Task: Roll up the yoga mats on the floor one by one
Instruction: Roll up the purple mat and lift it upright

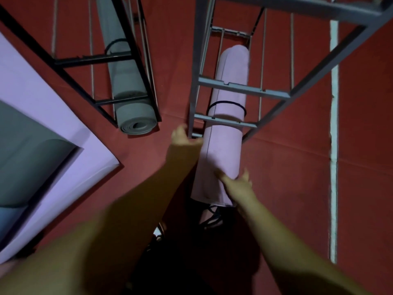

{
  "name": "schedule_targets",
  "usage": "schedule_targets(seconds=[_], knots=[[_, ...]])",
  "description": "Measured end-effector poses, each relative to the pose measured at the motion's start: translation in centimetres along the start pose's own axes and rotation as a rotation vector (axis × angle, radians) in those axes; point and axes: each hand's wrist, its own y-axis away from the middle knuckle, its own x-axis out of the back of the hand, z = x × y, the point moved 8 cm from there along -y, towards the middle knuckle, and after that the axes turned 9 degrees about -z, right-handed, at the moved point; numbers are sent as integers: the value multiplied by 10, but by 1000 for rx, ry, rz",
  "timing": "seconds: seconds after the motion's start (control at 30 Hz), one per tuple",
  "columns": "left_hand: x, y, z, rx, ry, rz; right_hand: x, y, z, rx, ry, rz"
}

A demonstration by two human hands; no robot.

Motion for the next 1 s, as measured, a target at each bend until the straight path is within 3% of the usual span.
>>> schedule_targets(seconds=[0.13,0.27,0.43,0.87,1.0], knots=[[25,-18,65,-207,125,43,-29,-4,11,-40,-129,-93],[36,-21,105,-326,81,42,-43,-7,8,-2,-276,-62],[49,-27,112,-311,-253,132,-36,-7,11,107,-418,-81],[51,-28,118,-298,-294,110,18,-92,-89,275,-396,88],[50,-28,117,-307,-273,101,14,-88,-53,90,-577,173]])
